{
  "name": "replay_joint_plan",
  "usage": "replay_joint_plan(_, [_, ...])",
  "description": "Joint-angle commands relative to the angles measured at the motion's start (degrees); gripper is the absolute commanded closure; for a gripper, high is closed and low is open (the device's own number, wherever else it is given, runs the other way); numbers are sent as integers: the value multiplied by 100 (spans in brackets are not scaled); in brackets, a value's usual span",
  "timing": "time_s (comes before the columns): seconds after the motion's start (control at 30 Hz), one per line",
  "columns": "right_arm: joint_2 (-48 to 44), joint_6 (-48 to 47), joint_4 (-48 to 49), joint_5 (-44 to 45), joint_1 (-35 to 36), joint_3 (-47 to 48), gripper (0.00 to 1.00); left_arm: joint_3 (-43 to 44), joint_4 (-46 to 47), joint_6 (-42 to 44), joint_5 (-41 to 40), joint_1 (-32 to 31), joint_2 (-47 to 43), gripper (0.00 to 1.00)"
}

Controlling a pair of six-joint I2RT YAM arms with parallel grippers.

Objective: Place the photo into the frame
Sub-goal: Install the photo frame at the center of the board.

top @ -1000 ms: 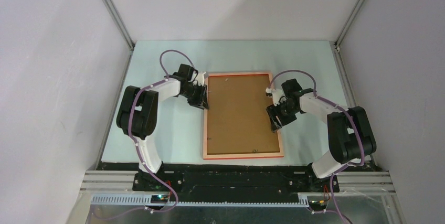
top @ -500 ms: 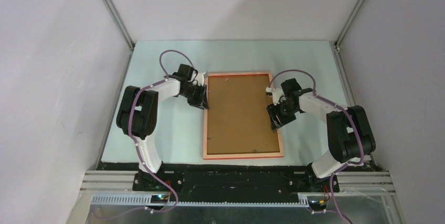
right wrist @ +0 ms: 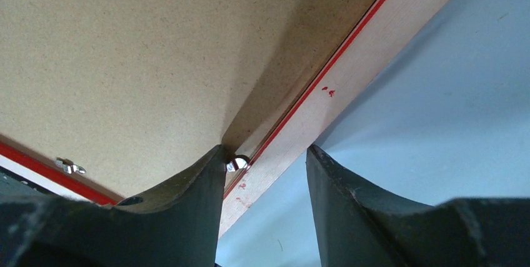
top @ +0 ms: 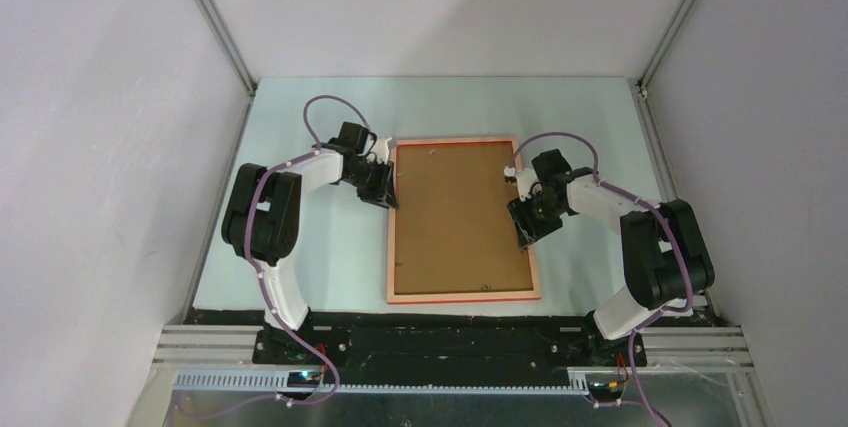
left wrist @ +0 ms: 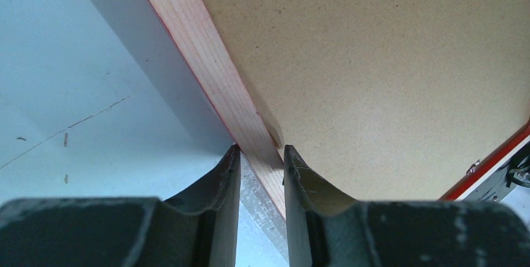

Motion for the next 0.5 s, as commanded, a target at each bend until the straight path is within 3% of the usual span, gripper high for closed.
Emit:
replay_joint_plan(0.0, [165,-18,134,94,42,37,48,-179,-315,121,75,8,193,100])
replay_joint_plan(0.47, [269,-505,-63,-325,-183,26,55,-188,-318,106,75,41,181,100])
